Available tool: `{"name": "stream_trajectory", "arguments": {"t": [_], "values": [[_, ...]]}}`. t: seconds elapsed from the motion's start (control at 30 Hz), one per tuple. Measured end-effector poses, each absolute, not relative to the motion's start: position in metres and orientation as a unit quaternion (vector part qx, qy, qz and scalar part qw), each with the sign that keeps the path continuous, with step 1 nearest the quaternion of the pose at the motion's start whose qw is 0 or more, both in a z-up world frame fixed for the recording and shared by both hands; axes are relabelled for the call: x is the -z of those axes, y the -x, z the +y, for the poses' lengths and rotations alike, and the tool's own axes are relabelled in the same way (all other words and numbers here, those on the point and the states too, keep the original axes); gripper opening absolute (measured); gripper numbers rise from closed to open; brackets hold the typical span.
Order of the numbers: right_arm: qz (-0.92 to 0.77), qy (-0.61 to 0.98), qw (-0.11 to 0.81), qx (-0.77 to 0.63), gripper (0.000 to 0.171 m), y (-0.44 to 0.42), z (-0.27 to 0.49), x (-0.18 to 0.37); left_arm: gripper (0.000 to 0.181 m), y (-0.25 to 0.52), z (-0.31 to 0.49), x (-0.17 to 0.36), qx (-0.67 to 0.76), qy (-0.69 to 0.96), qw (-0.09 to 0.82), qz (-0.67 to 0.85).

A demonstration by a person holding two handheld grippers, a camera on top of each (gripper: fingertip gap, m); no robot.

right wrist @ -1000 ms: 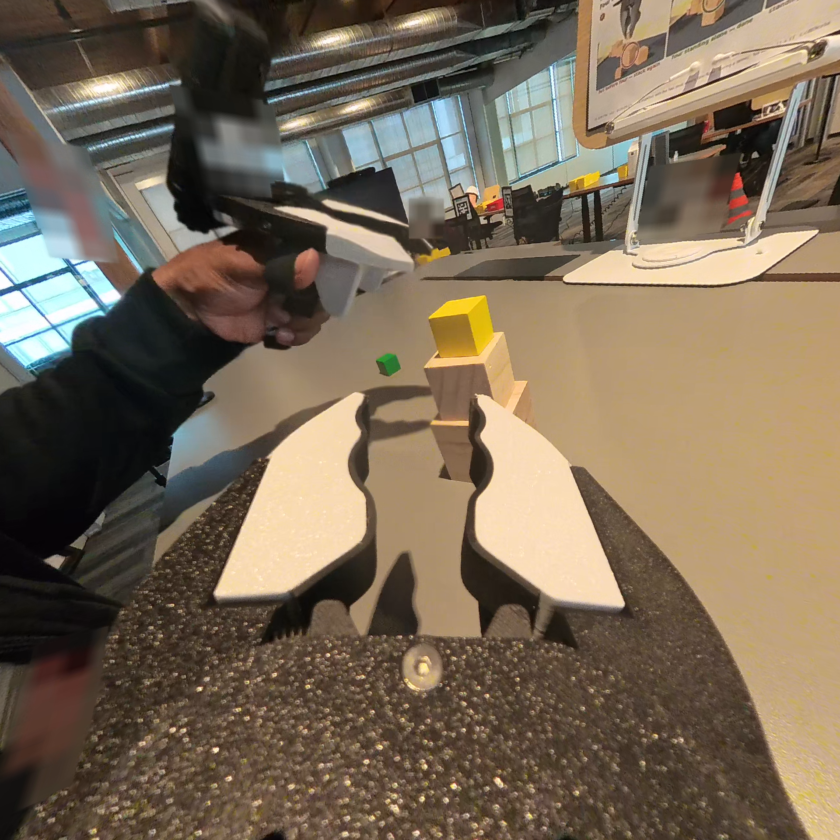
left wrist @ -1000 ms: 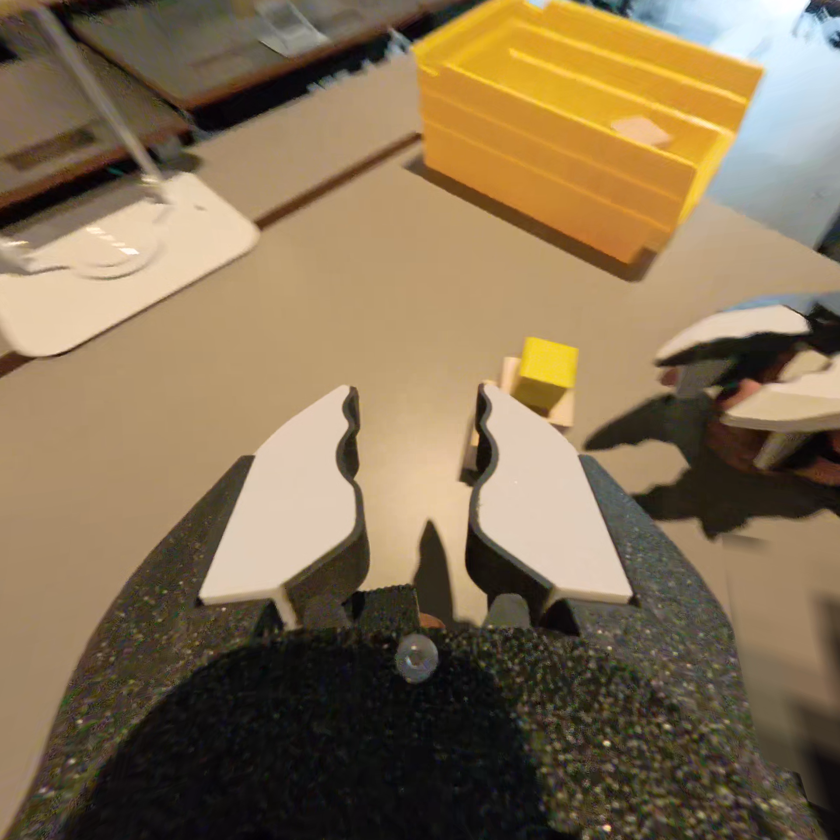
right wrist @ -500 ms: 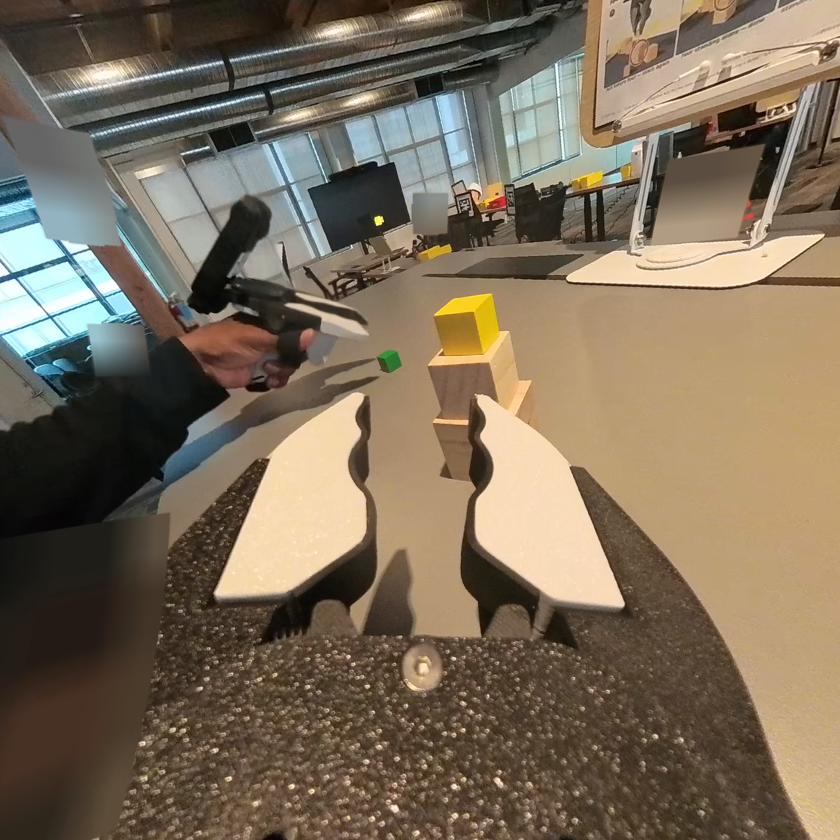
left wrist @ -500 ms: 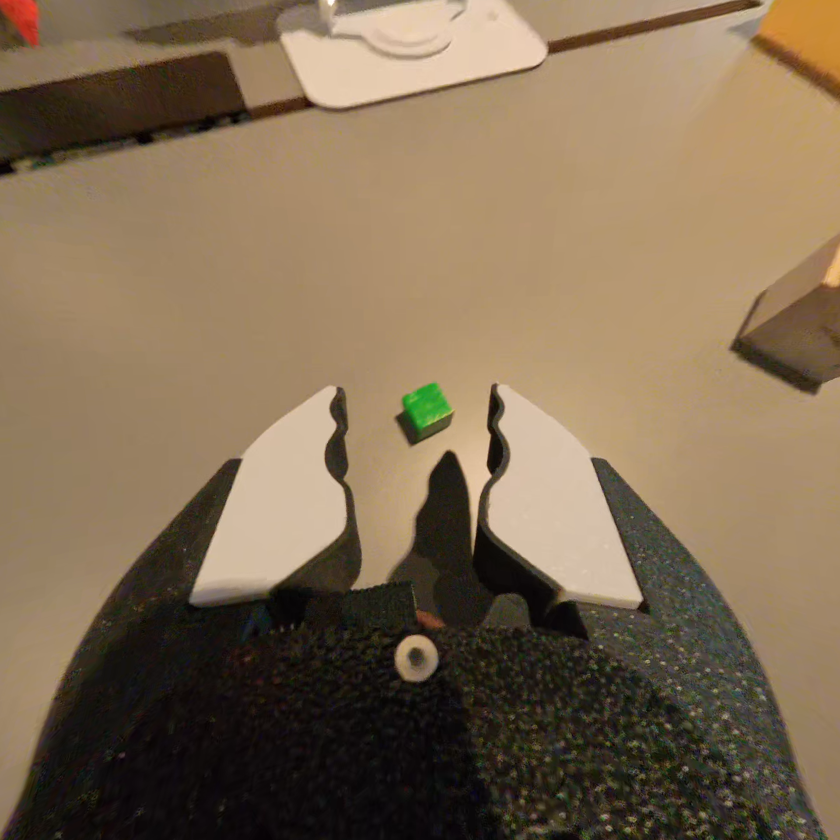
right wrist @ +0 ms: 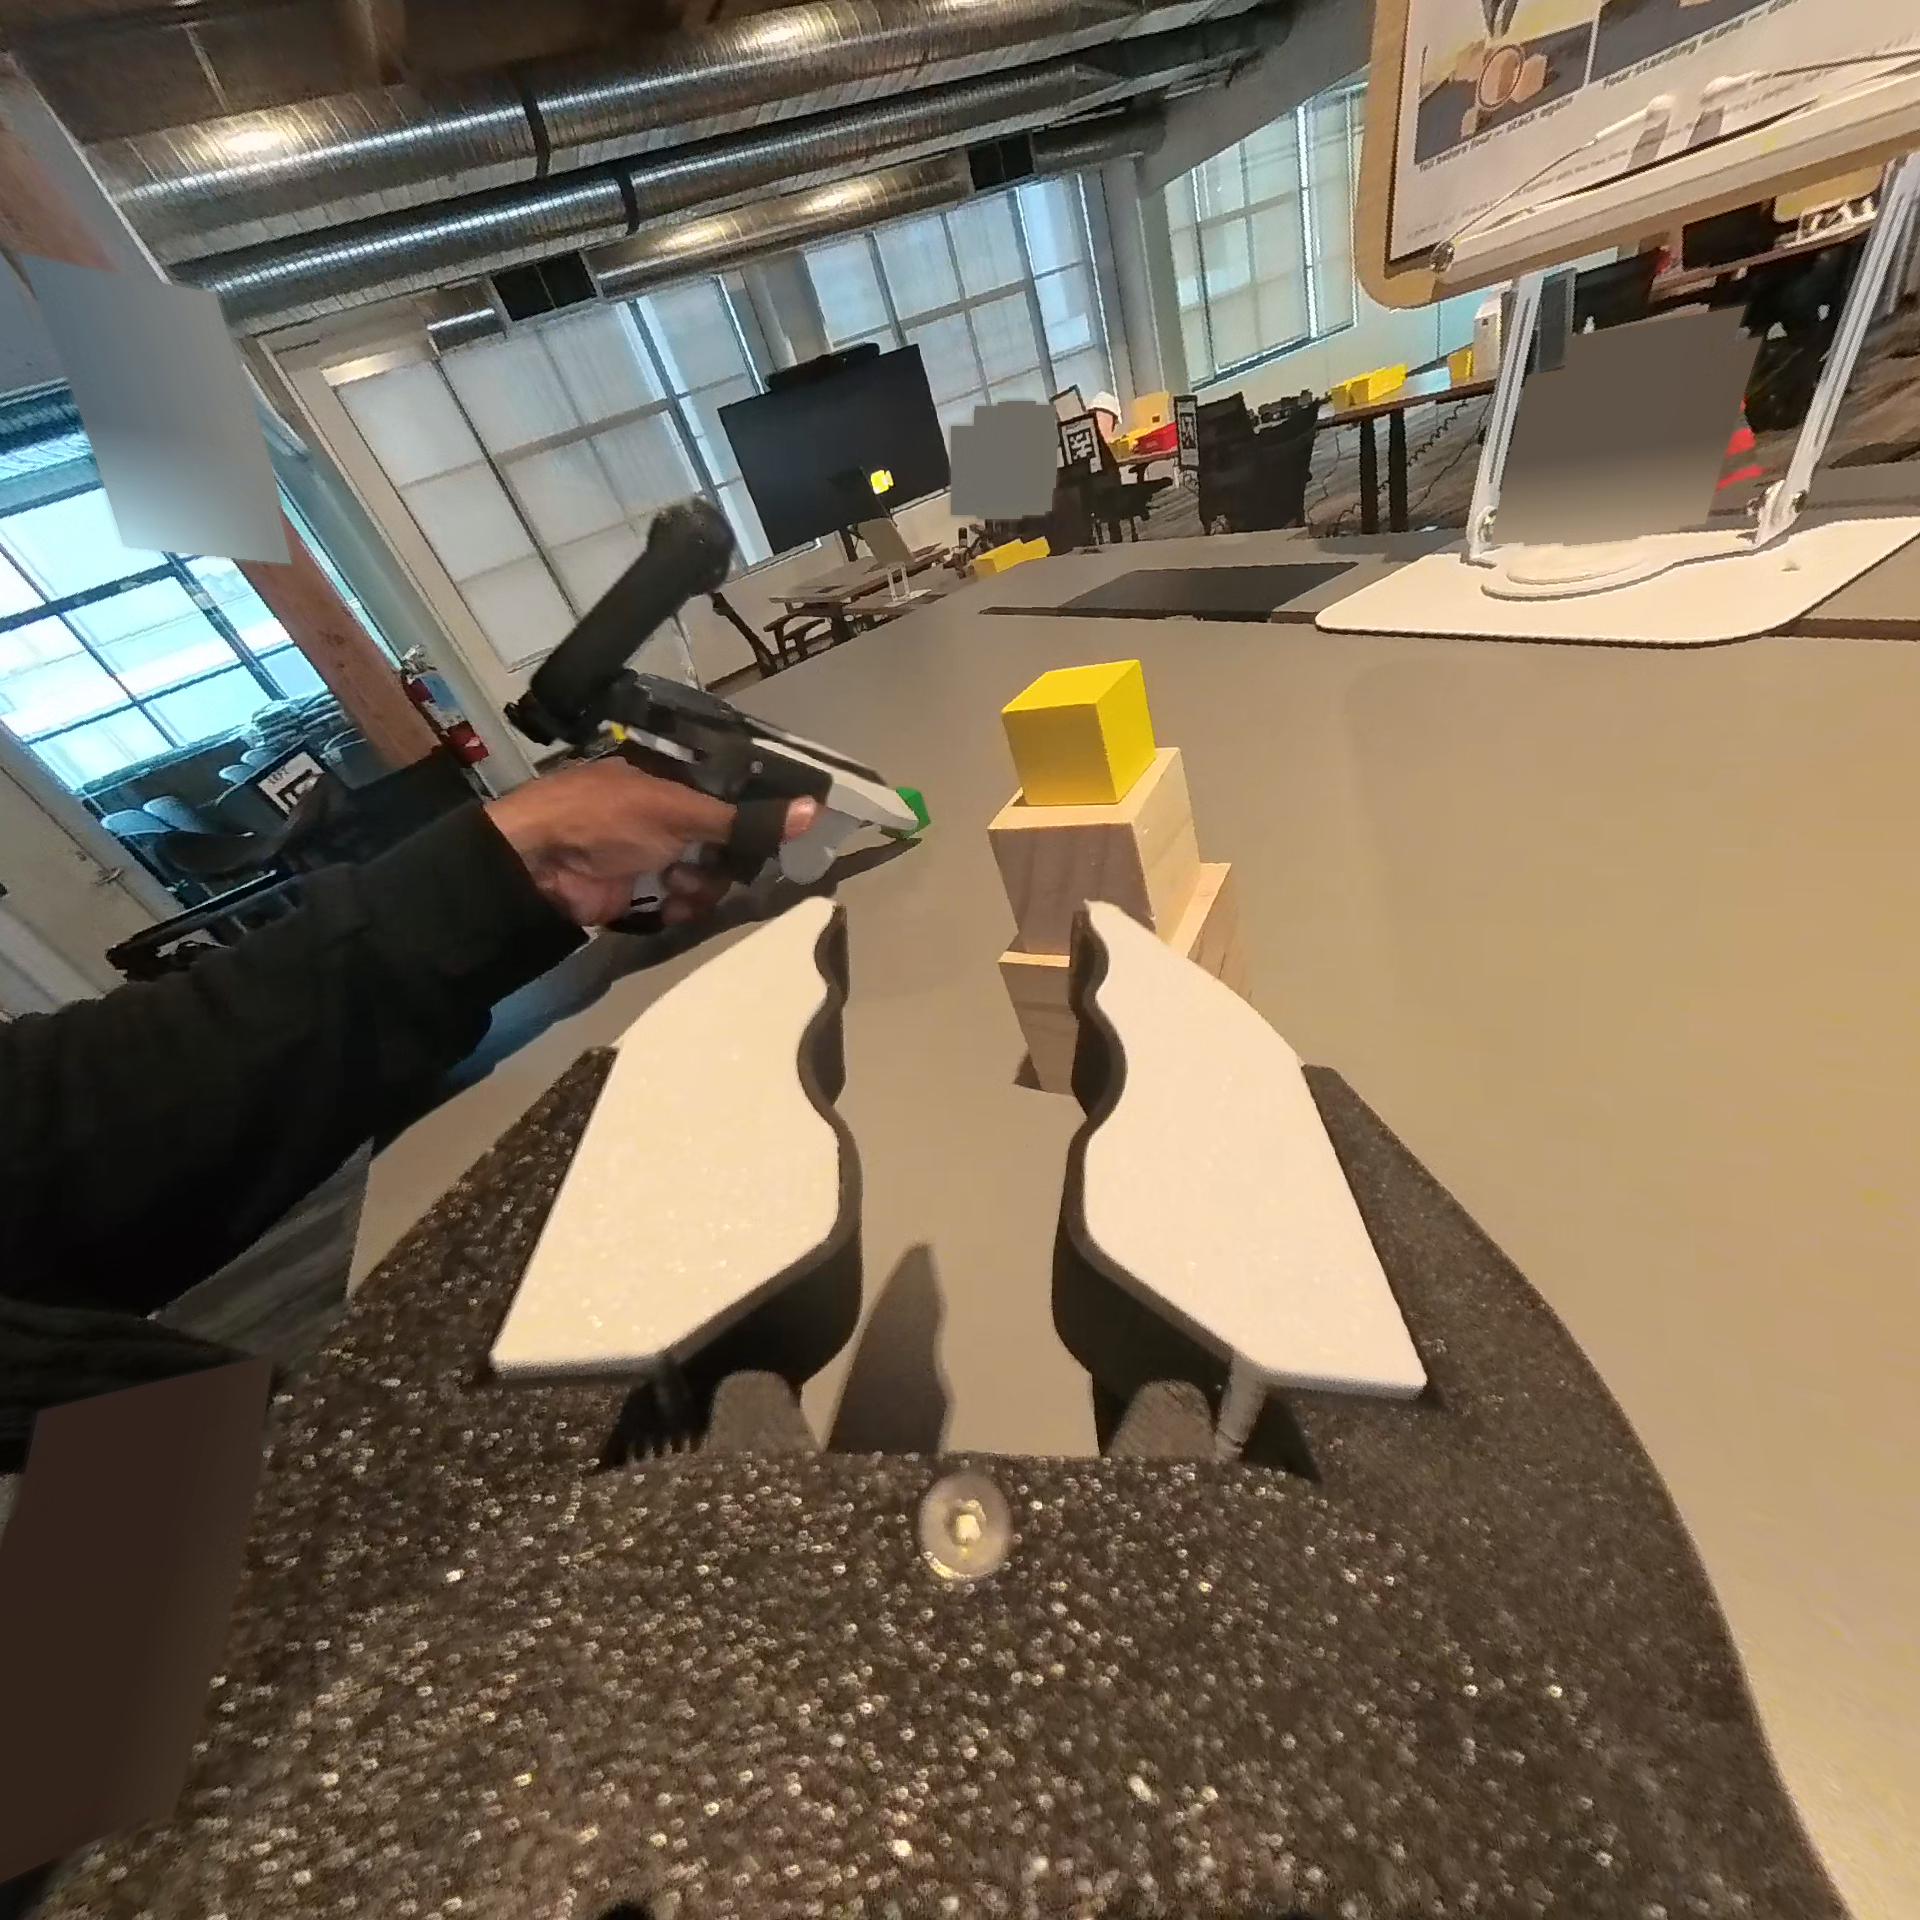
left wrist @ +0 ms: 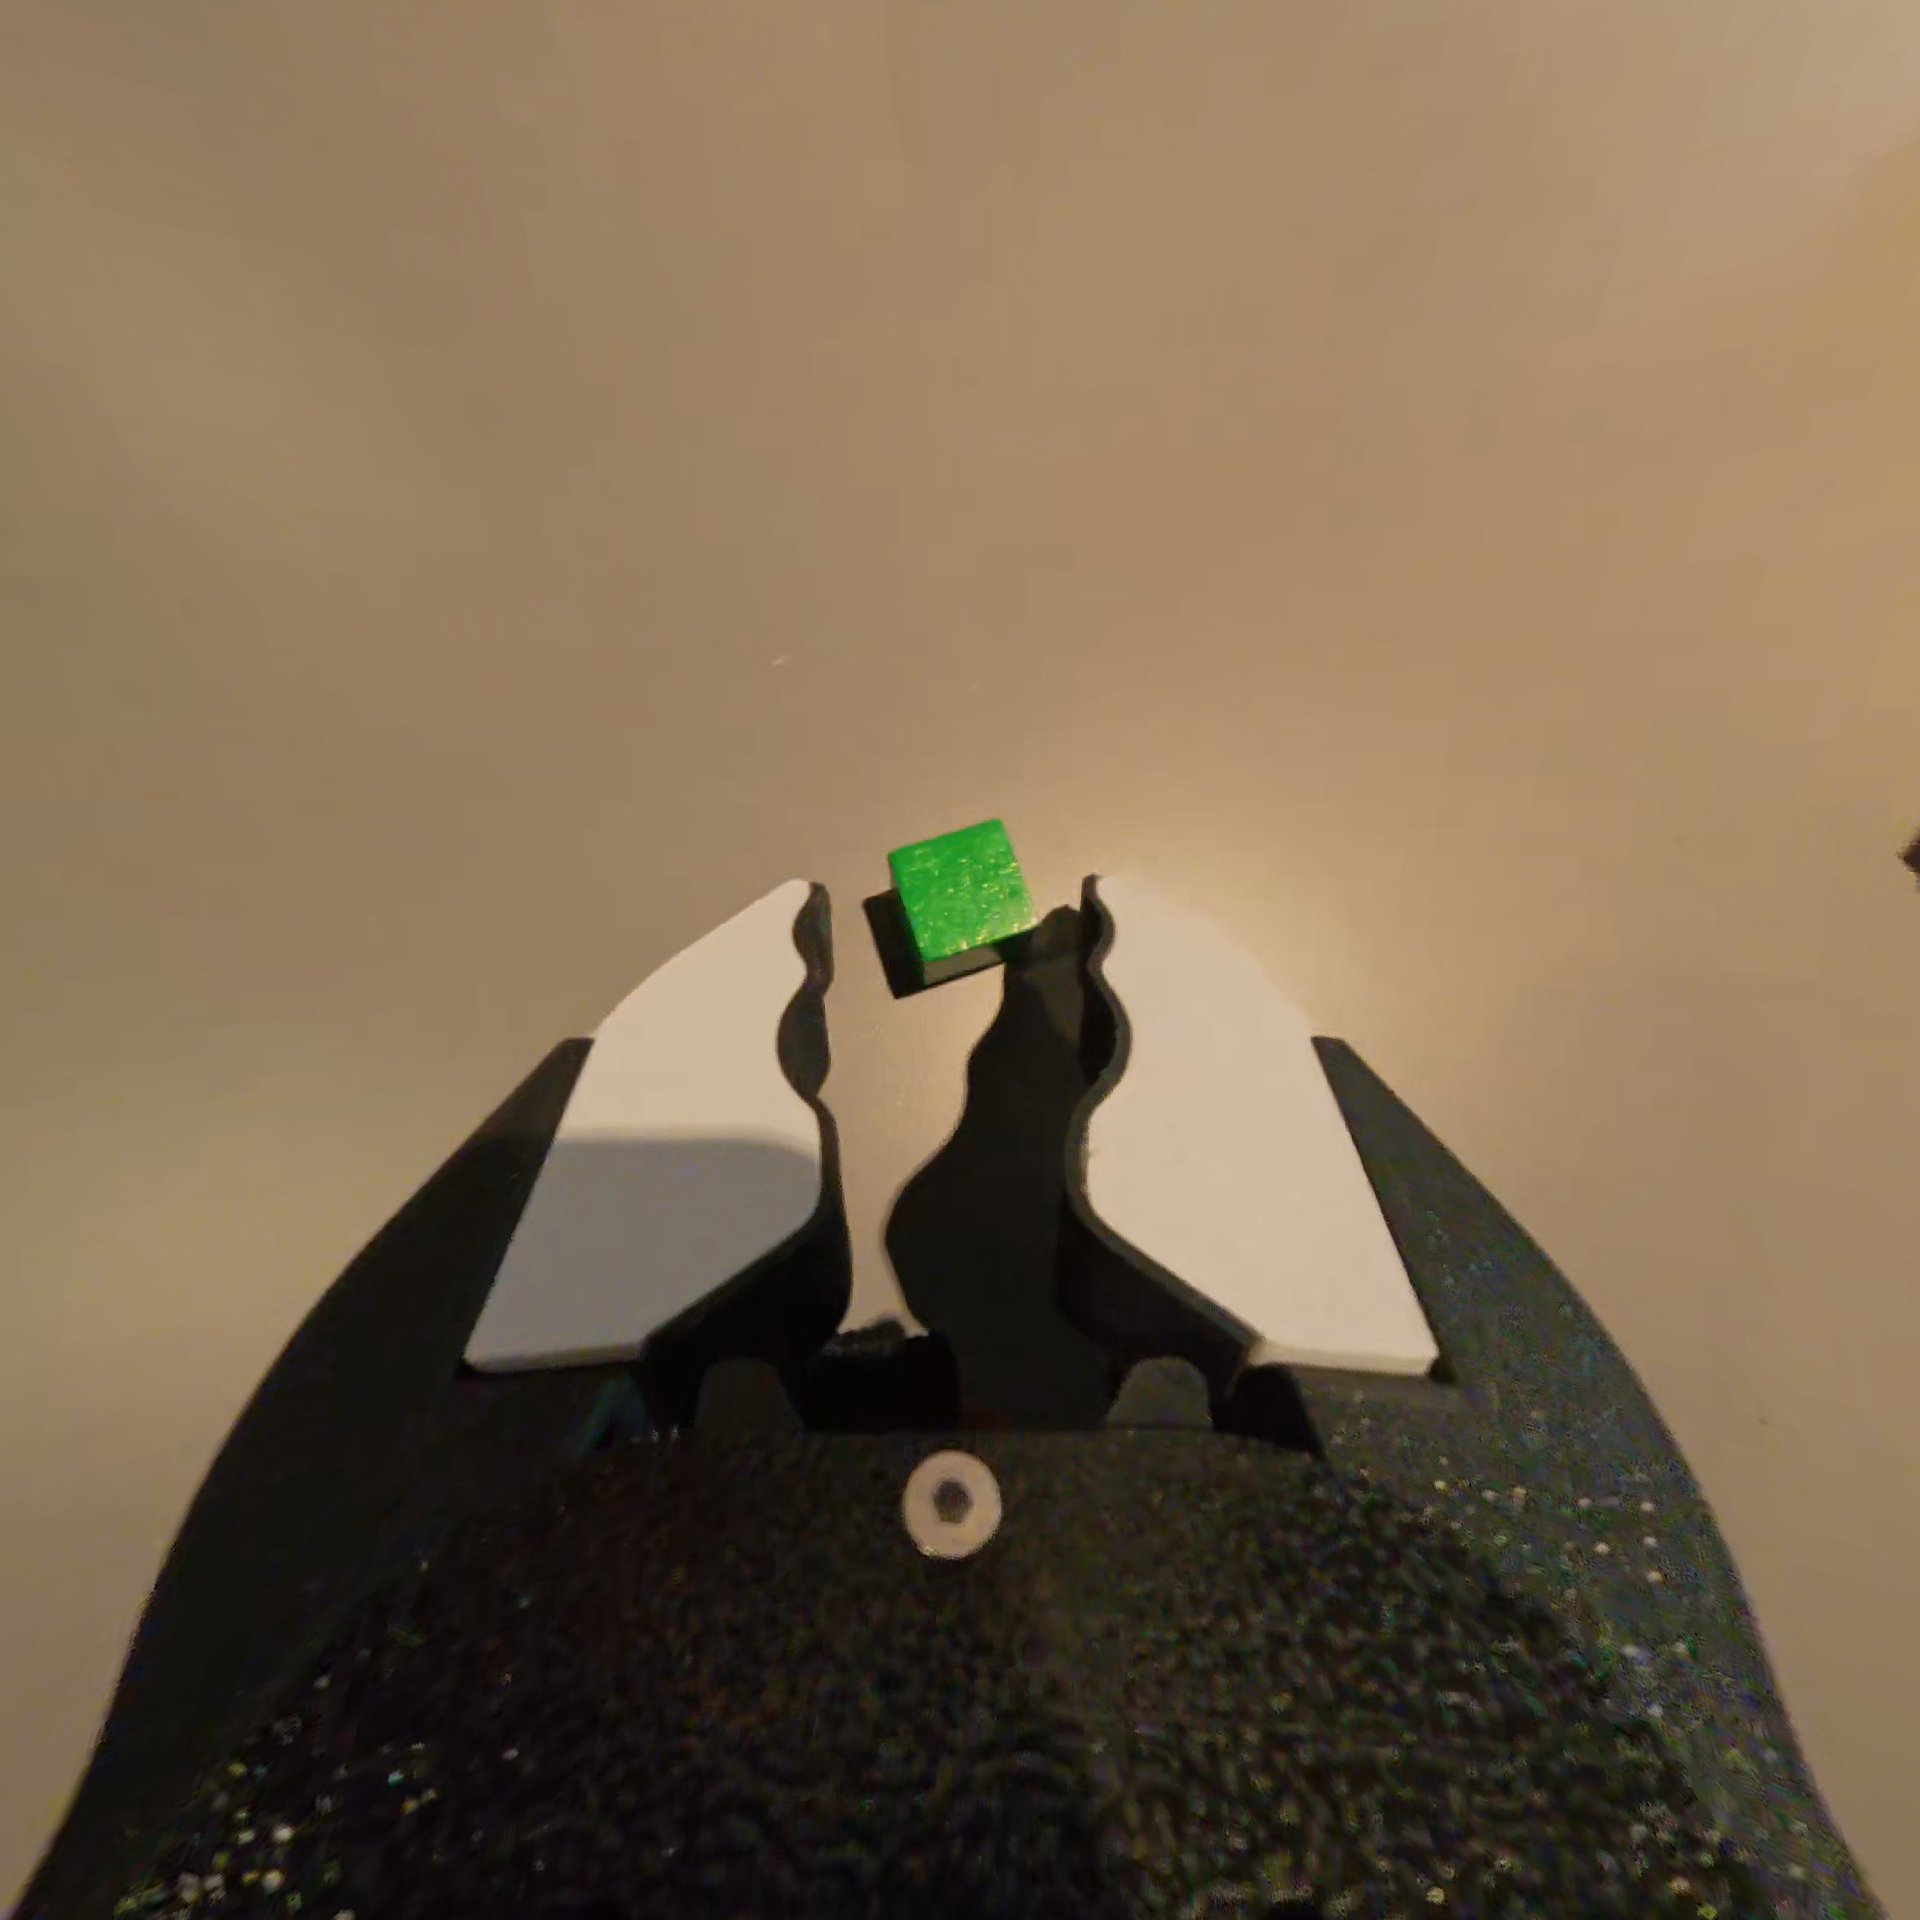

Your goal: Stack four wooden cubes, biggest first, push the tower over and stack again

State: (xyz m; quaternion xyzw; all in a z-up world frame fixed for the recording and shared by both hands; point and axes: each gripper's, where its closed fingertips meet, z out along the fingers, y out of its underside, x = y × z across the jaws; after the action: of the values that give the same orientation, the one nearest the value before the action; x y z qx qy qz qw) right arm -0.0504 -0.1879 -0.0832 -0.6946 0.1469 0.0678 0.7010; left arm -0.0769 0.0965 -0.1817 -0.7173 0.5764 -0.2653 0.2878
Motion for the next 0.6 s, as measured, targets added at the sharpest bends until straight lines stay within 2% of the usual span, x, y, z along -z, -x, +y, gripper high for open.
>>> {"name": "stream_trajectory", "arguments": {"t": [0.1, 0.17, 0.43, 0.6], "values": [[0.148, 0.693, 0.703, -0.065, 0.041, 0.050, -0.188, 0.083, 0.038, 0.076, 0.096, 0.184, 0.245, 0.726, 0.296, 0.570], [0.148, 0.693, 0.702, -0.065, 0.041, 0.050, -0.188, 0.083, 0.022, 0.073, 0.093, 0.182, 0.246, 0.717, 0.300, 0.580], [0.150, 0.692, 0.703, -0.064, 0.041, 0.049, -0.188, 0.083, 0.022, 0.046, 0.011, 0.113, 0.381, 0.513, 0.302, 0.708], [0.148, 0.690, 0.706, -0.062, 0.041, 0.049, -0.189, 0.081, 0.022, 0.036, -0.058, 0.054, 0.437, 0.388, 0.236, 0.776]]}}
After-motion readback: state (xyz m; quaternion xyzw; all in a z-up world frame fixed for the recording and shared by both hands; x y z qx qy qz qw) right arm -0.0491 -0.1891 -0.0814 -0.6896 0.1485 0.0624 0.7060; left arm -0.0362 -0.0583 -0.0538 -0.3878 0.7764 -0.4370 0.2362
